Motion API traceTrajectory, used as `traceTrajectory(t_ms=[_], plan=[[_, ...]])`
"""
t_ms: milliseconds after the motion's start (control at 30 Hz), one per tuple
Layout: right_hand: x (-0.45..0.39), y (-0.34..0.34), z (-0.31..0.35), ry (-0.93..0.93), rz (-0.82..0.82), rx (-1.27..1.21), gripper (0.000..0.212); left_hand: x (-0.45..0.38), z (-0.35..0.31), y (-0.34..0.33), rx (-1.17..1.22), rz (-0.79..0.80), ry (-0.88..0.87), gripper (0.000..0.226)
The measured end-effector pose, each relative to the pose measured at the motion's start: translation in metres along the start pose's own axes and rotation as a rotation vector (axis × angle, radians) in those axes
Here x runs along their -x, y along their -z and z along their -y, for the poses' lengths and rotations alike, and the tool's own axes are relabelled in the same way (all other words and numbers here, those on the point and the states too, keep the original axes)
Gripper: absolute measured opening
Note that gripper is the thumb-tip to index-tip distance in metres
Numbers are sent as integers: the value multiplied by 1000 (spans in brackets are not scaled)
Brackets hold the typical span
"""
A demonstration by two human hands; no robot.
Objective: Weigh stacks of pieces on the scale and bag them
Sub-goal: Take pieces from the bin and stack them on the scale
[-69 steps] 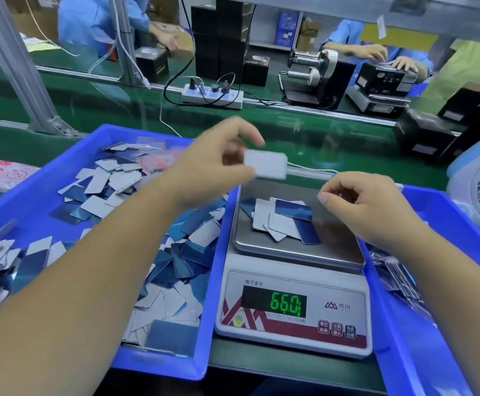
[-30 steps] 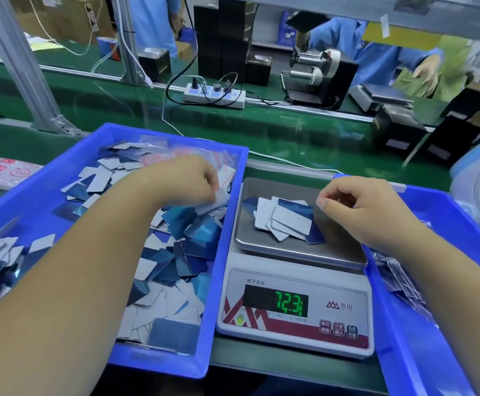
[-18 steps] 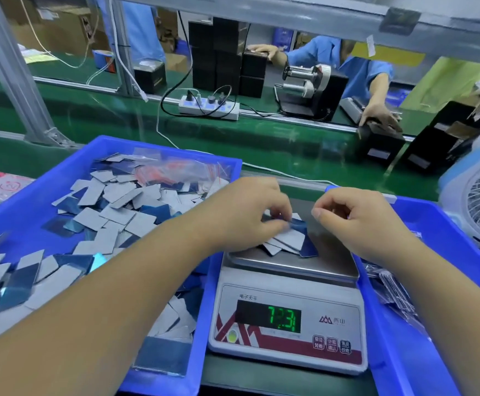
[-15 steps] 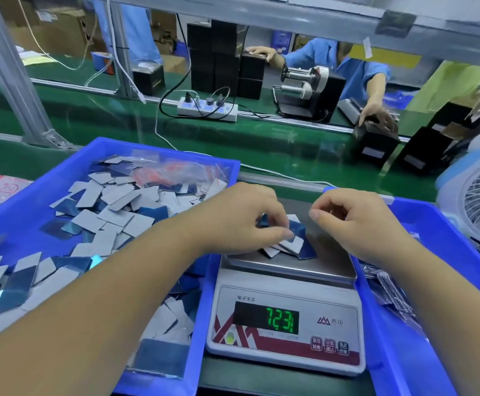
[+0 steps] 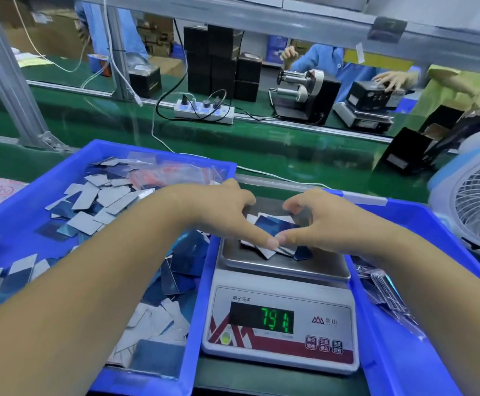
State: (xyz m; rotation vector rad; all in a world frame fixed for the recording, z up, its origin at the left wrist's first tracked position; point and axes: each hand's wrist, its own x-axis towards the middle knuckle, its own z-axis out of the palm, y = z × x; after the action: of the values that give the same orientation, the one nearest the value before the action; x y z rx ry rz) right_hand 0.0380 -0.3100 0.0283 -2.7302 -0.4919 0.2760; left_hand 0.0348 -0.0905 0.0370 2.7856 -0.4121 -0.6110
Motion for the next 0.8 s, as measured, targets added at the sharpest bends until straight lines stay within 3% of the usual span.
traceTrajectory(t_ms=[67,333,467,667,800], plan=[[-4,2,3,-6,32,12,67,-2,-5,-2,-62,5,-10,90],[-14,3,10,-126,89,-106,56,-3,-18,8,-107,-11,41,82],[-15,6,10,-164,125,-158,46,-8,-20,10,-67,-7,40,59],[-5,1,5,-103,69,-292,39,-6,-16,0,76,-35,-62,42],[5,-5,3,-16,19,-453,31,-6,-16,-8,134,-154,-178,35]])
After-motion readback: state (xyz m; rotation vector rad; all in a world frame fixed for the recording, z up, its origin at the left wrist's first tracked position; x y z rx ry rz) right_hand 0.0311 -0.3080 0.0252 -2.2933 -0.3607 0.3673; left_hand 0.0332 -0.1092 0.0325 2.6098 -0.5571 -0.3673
